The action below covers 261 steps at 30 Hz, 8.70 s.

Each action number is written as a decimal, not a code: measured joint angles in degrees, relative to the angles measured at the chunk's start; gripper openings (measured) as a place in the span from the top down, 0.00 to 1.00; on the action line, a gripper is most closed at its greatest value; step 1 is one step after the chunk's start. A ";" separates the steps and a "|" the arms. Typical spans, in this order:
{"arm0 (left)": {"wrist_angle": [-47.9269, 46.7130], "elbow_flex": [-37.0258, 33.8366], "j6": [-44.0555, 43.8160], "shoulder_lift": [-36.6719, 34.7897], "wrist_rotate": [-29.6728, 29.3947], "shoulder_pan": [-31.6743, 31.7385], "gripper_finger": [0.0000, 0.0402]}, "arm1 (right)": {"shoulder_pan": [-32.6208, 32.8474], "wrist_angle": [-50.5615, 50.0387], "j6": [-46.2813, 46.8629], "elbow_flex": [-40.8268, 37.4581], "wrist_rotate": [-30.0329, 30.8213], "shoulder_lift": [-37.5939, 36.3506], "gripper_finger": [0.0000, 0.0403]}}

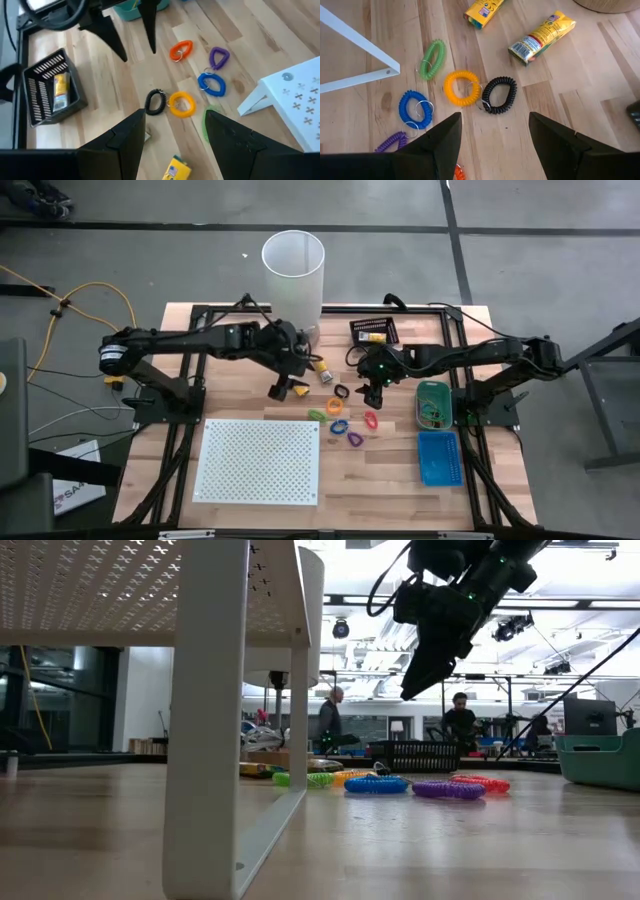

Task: Pick & Place Office Desk Supplies
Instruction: Put the left yellow crayon box into the black bin

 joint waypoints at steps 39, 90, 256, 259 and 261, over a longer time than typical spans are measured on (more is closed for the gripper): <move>-1.61 -3.21 15.55 12.92 -0.71 5.10 0.50 | -0.01 6.09 -0.04 -0.01 0.01 0.02 0.45; -5.32 -3.15 19.15 21.77 0.36 7.08 0.50 | -0.02 12.44 -0.04 -0.02 0.09 0.02 0.45; 4.71 -3.39 9.03 12.22 -20.66 0.67 0.62 | 0.00 13.44 -0.04 -0.02 0.00 0.00 0.45; 6.09 -3.39 7.33 12.22 -22.75 -1.25 0.62 | -0.01 13.44 -0.04 -0.02 0.02 0.00 0.45; 7.14 -3.39 6.93 12.22 -25.30 -2.70 0.62 | -0.02 13.44 -0.04 -0.02 0.02 0.00 0.45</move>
